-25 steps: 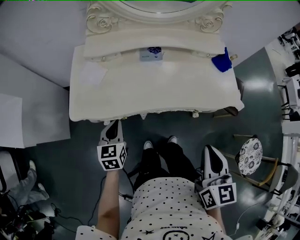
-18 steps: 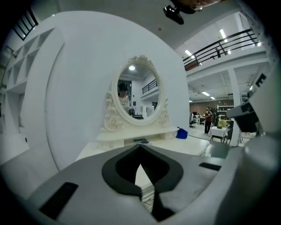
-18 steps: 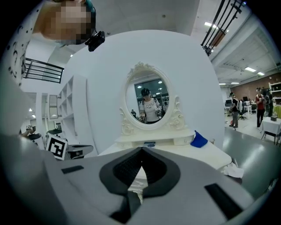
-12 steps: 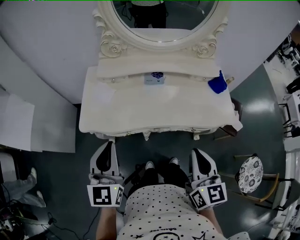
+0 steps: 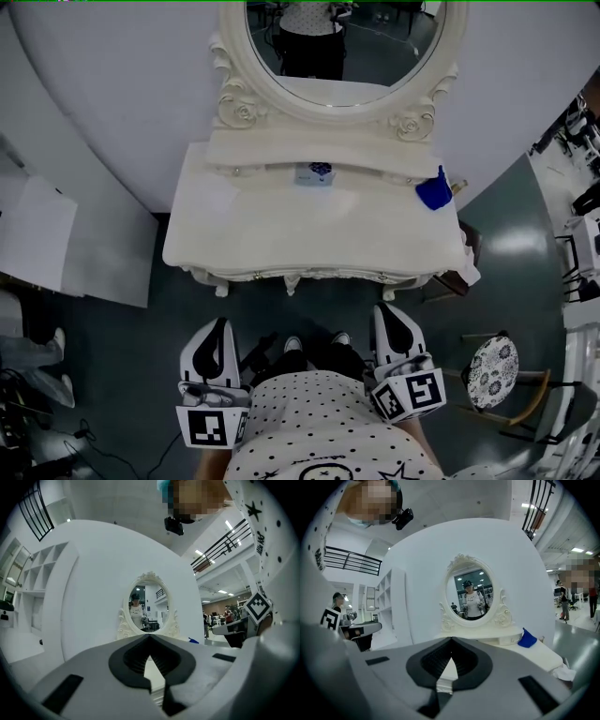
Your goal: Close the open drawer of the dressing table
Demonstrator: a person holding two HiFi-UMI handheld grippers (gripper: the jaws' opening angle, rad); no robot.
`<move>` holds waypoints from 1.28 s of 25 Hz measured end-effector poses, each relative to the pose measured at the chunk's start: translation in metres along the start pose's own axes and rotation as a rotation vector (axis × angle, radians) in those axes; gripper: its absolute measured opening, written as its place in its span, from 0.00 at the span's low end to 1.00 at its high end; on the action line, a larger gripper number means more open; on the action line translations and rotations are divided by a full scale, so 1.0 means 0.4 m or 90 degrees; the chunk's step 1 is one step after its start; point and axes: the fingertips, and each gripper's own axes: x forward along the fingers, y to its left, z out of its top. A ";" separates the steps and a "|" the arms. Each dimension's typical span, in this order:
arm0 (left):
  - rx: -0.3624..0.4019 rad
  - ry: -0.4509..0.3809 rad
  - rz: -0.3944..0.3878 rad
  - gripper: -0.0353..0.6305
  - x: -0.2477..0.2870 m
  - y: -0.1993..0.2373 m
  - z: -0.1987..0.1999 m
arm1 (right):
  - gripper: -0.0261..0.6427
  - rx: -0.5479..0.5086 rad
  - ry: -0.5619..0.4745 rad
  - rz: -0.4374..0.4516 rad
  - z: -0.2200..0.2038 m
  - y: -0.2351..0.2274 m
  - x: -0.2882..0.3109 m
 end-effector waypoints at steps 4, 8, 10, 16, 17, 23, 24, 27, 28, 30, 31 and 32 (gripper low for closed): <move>-0.009 0.008 -0.006 0.07 -0.002 -0.004 -0.014 | 0.05 -0.001 0.000 0.010 -0.002 0.014 0.001; -0.016 0.015 -0.008 0.07 0.007 0.003 -0.021 | 0.05 -0.002 0.002 0.013 -0.005 0.023 0.001; -0.015 0.016 -0.009 0.07 0.011 0.008 -0.020 | 0.05 -0.002 0.006 0.010 -0.009 0.021 0.001; -0.015 0.019 -0.014 0.07 0.027 0.015 -0.027 | 0.05 0.001 0.011 -0.002 -0.015 0.011 0.002; -0.015 0.019 -0.016 0.07 0.029 0.014 -0.027 | 0.05 0.001 0.012 -0.004 -0.016 0.010 0.001; -0.017 0.017 -0.027 0.07 0.041 0.014 -0.027 | 0.05 0.000 0.013 -0.014 -0.016 0.011 0.001; -0.018 0.018 -0.029 0.07 0.043 0.015 -0.029 | 0.05 0.000 0.013 -0.016 -0.016 0.011 0.002; -0.019 0.017 -0.034 0.07 0.050 0.016 -0.033 | 0.05 0.002 0.014 -0.021 -0.019 0.009 0.006; -0.019 0.016 -0.035 0.07 0.051 0.019 -0.034 | 0.05 0.002 0.014 -0.022 -0.020 0.009 0.007; -0.019 0.014 -0.034 0.07 0.053 0.023 -0.033 | 0.05 0.002 0.013 -0.024 -0.021 0.011 0.009; -0.019 0.014 -0.034 0.07 0.053 0.025 -0.033 | 0.05 0.002 0.013 -0.024 -0.020 0.012 0.010; -0.018 0.014 -0.034 0.07 0.053 0.027 -0.032 | 0.05 0.002 0.013 -0.024 -0.020 0.012 0.010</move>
